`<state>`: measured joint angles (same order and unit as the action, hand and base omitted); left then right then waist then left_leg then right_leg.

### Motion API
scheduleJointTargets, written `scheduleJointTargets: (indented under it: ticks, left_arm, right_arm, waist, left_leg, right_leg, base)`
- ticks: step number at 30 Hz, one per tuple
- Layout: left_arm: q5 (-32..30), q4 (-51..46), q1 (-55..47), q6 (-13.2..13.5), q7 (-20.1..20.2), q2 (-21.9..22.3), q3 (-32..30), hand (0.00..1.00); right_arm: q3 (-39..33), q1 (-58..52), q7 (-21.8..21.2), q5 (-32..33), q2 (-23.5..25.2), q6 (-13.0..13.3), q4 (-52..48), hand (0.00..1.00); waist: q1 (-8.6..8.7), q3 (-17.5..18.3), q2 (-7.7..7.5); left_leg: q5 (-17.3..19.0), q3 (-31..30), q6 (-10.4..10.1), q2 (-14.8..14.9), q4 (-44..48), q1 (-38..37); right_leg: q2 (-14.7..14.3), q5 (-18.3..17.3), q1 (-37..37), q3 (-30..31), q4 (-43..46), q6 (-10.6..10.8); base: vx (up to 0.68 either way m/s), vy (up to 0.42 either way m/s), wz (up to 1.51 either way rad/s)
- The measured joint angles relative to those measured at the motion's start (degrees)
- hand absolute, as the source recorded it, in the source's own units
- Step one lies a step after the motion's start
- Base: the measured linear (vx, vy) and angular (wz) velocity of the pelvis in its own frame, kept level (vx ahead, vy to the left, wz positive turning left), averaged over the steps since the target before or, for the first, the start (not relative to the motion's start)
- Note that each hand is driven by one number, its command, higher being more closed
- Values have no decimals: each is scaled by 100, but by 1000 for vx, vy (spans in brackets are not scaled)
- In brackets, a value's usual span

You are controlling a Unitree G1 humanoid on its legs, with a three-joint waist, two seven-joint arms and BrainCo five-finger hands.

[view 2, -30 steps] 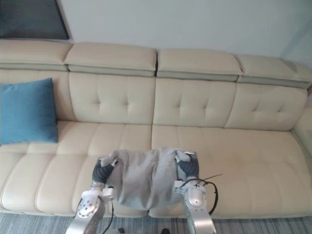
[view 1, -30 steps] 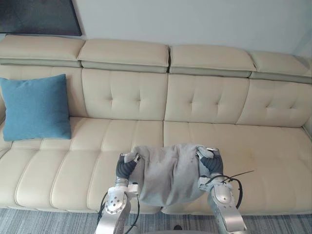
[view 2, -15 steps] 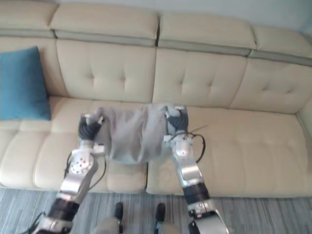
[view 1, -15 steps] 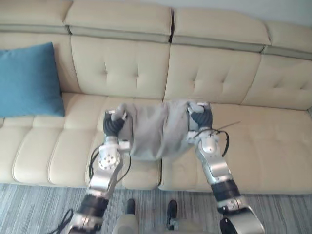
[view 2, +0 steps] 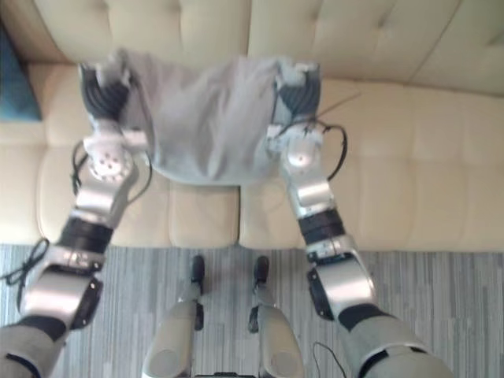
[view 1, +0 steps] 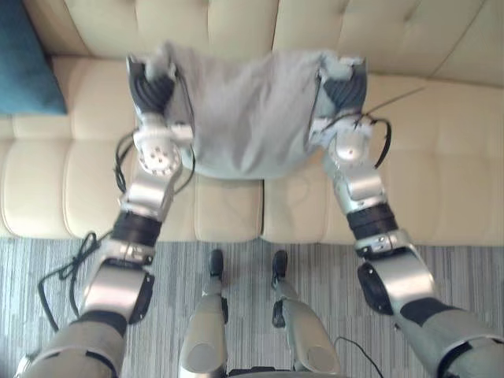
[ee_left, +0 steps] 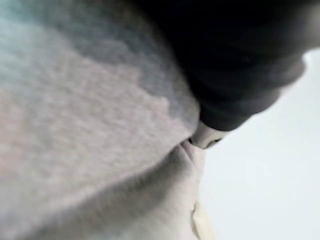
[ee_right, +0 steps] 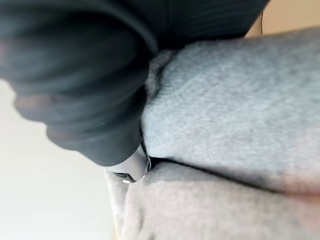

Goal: Pick up cushions and gather them together orderly.

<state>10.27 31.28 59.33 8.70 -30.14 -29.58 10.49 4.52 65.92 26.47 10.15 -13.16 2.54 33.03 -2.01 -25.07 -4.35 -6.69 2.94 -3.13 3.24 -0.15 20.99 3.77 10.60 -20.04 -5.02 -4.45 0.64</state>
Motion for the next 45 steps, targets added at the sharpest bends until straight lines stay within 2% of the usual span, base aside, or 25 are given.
scheduleJointTargets:
  ticks: [5,9,18,20,22,25,27,29,32,33,35,36,38,40,45]
  left_arm:
    - [44,1080,832,71,14,-465,192,0]
    - [468,1608,1204,105,150,-841,301,0]
    - [1400,1639,1135,337,565,-1366,127,0]
    - [1794,1496,854,364,827,-1592,-111,0]
    - [2246,1305,210,366,1219,-1870,-635,0]
    - [2357,937,-449,361,1408,-1906,-1028,0]
    - [2358,158,-1417,386,1556,-1859,-1435,0]
    - [2356,-338,-2139,464,1593,-1537,-1814,0]
    - [2355,-684,-3225,479,1674,-720,-2194,0]
    - [2341,-832,-3796,473,1688,-211,-2247,0]
    - [2237,-873,-4502,417,1715,419,-2236,0]
    - [2119,-871,-5131,313,1820,1082,-2219,0]
    - [2023,-847,-5555,222,1864,1512,-2151,0]
    - [1597,-594,-6156,36,2045,1996,-2052,0]
    - [736,465,-6803,-189,2316,2571,-2061,0]
  right_arm:
    - [103,879,68,26,-481,22,865,0]
    - [124,1394,38,502,-921,31,1427,0]
    - [117,1620,-133,1140,-1760,34,1558,0]
    - [30,1493,-195,1254,-2031,34,1466,0]
    - [-10,911,-342,1383,-2397,45,1131,0]
    - [-242,268,-428,1488,-2446,68,768,0]
    - [-554,-717,-534,1481,-2444,116,80,0]
    - [-901,-1578,-621,1455,-2326,156,-438,0]
    - [-1399,-2896,-712,1453,-1767,174,-919,0]
    - [-1558,-3516,-793,1422,-1384,198,-1161,0]
    - [-1554,-4184,-905,1213,-887,221,-1245,0]
    - [-1536,-4812,-1039,1022,-388,218,-1247,0]
    - [-1486,-5282,-1121,900,-36,208,-1246,0]
    - [-1334,-6019,-1337,460,387,142,-1228,0]
    - [-936,-7116,-1707,-467,898,86,-842,0]
  waist:
    - [53,-17,26]
    - [109,-79,63]
    - [114,-208,139]
    - [111,-208,140]
    - [68,-208,140]
    - [28,-207,142]
    - [5,-202,151]
    - [-26,-189,173]
    - [-26,-167,192]
    - [-26,-77,200]
    - [-29,87,209]
    - [-30,161,199]
    - [-36,275,197]
    - [-52,559,204]
    - [-82,1248,210]
  left_leg:
    - [-88,24,13,-18,-102,206]
    - [-127,-13,25,-41,-102,364]
    - [-145,-30,48,-90,-102,454]
    - [-144,-27,48,-91,-106,433]
    - [-146,-4,46,-80,-185,276]
    - [-146,-48,45,-80,-190,151]
    - [-145,-61,45,-80,-223,14]
    - [-146,-67,44,-75,-326,-139]
    - [-145,-109,36,-91,-371,-342]
    - [-123,-124,8,-83,-397,-380]
    - [-122,-125,5,-74,-481,-444]
    - [-101,-123,-19,-67,-486,-564]
    - [-56,-113,-51,-63,-488,-638]
    - [20,-76,-63,-63,-492,-777]
    - [261,9,-61,-47,-480,-1346]
  right_leg:
    - [9,115,-264,80,-43,4]
    - [31,154,-411,67,-39,6]
    - [79,173,-495,72,-39,29]
    - [77,174,-487,105,-44,30]
    - [58,174,-408,194,-58,31]
    - [56,174,-308,255,-58,31]
    - [53,172,-206,296,-59,33]
    - [44,153,-106,320,-59,51]
    - [54,22,95,356,-59,101]
    - [48,-62,124,368,-59,132]
    - [33,-123,135,387,-59,133]
    - [30,-151,253,395,-59,154]
    - [27,-181,325,404,-59,178]
    - [23,-224,435,431,-47,224]
    - [21,-518,931,466,92,288]
  base:
    - [-23,10,-7]
    - [-25,15,3]
    - [-3,3,1]
    - [-2,11,-5]
    - [11,3,-14]
    - [12,-8,-13]
    - [5,-12,-10]
    - [-9,-14,-5]
    - [-18,-12,5]
    - [-26,-27,5]
    - [4,-31,-3]
    - [22,-20,-4]
    - [19,-5,-3]
    - [59,-13,-9]
    - [70,0,-5]
